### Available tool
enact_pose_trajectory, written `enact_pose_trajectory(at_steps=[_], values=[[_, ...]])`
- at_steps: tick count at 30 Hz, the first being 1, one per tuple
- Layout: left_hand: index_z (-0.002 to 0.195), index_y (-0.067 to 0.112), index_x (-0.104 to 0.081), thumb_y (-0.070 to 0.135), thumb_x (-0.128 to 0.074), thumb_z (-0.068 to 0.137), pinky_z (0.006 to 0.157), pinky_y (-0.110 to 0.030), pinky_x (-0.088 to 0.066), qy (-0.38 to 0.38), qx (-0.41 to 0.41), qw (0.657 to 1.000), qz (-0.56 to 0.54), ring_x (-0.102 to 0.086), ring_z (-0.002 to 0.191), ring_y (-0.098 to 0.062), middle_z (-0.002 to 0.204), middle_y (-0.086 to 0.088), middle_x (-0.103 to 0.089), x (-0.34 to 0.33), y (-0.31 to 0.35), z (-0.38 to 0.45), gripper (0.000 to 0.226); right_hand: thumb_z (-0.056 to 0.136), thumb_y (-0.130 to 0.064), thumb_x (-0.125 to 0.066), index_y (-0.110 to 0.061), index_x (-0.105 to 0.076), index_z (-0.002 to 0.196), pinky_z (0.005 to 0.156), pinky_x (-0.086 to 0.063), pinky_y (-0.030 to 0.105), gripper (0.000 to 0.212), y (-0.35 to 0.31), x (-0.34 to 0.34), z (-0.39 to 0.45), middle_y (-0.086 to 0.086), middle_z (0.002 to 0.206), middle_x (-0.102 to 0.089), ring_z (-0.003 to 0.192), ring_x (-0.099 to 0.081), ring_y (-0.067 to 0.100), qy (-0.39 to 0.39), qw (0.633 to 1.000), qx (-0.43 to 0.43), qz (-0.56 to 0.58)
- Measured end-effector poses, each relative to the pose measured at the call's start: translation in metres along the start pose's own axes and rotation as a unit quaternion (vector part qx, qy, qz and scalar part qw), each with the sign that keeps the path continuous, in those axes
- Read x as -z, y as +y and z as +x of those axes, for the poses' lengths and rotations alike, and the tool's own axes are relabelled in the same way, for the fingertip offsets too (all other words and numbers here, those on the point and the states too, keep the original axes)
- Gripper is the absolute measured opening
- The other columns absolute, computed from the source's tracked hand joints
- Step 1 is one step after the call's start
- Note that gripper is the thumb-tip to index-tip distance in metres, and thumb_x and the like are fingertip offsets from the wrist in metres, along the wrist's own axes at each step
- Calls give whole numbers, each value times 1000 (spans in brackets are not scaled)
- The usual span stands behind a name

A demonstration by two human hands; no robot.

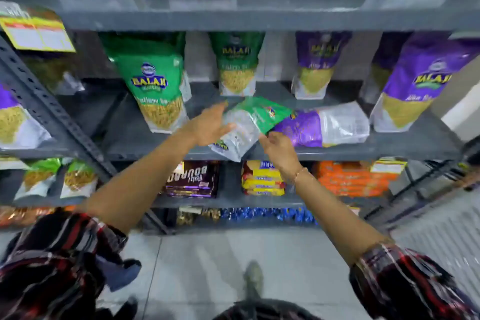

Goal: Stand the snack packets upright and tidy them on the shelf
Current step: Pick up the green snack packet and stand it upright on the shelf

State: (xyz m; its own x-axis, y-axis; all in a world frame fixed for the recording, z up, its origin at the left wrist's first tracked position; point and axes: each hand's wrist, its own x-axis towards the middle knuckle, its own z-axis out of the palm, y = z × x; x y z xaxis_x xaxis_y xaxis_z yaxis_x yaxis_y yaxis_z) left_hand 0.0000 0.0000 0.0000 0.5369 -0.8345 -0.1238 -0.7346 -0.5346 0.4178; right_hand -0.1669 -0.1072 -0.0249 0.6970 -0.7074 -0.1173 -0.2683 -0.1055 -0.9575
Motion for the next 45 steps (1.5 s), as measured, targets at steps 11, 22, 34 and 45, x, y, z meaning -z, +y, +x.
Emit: enact_pose_trajectory(at_steps=[11,22,34,45], values=[[141,9,-35,68,-24,89,113,-46,-24,-72,263,957,-96,-33,138,-37,150,-19,-34,-19,-62,56,80,88,-17,-60,-3,-51,126,69,-53,28,41,19,-49,66,13,121,-62,94,-62,21,-99,922,-249,279],[112,26,-57,56,-67,72,69,-3,-44,-177,156,943,-236,-59,92,14,110,17,-61,-8,-75,66,51,82,-7,-67,6,-55,118,64,-55,28,41,30,-44,83,14,105,-65,74,-62,16,-109,924,-267,250],[124,15,-54,9,-91,50,95,-42,-52,14,48,950,-307,-65,107,-18,119,-2,-67,15,-65,88,82,65,1,-77,-14,-45,113,96,-51,47,60,23,-32,133,8,116,-63,108,-61,24,-30,996,41,67],[135,14,-39,24,-90,53,91,-21,-37,144,130,956,-222,-54,119,-23,132,-8,-59,-19,-79,106,97,69,2,-75,-10,-43,113,74,-47,7,56,21,-52,187,1,106,-63,93,-56,12,-53,990,86,-97]])
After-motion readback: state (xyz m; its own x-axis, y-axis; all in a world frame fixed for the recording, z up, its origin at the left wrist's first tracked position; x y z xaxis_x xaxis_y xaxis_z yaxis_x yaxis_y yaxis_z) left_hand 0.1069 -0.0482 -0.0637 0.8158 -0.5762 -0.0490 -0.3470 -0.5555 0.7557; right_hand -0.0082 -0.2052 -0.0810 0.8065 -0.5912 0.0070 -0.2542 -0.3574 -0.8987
